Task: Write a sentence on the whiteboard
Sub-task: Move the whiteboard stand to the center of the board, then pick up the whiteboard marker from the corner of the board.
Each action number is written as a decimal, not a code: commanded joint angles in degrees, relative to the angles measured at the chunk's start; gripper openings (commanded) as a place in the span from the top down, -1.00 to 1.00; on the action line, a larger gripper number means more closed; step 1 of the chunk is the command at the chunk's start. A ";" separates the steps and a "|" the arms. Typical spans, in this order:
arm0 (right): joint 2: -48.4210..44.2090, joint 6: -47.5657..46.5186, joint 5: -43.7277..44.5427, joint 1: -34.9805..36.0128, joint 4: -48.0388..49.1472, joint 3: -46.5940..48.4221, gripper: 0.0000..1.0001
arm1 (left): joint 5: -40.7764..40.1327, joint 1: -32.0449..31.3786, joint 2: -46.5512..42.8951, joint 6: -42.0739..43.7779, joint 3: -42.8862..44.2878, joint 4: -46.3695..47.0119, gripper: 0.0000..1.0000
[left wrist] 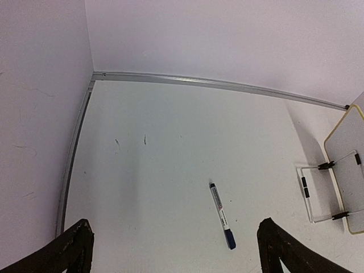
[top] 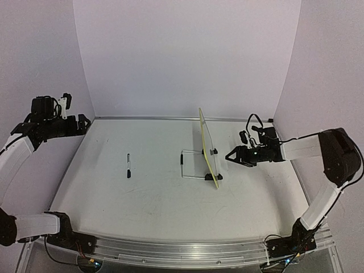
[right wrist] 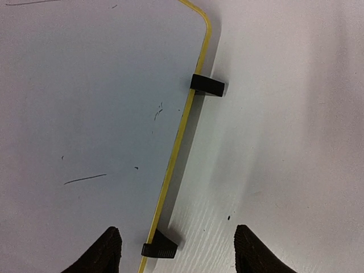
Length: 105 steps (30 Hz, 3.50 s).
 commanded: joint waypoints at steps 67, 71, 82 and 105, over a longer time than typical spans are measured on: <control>7.86 3.05 43.22 43.79 20.47 -7.85 0.60 | 2.56 0.01 3.56 -0.51 0.49 2.27 -0.99; 11.20 6.19 50.62 47.71 16.93 -2.66 0.61 | 2.82 0.03 3.40 -0.66 0.51 2.27 -0.99; 21.66 14.29 60.96 52.17 3.50 13.10 0.63 | 3.85 0.00 2.25 -1.42 0.18 2.37 -0.99; 29.75 19.66 62.37 52.43 -4.94 30.86 0.41 | 4.19 -0.21 3.81 -4.13 0.19 1.57 -0.99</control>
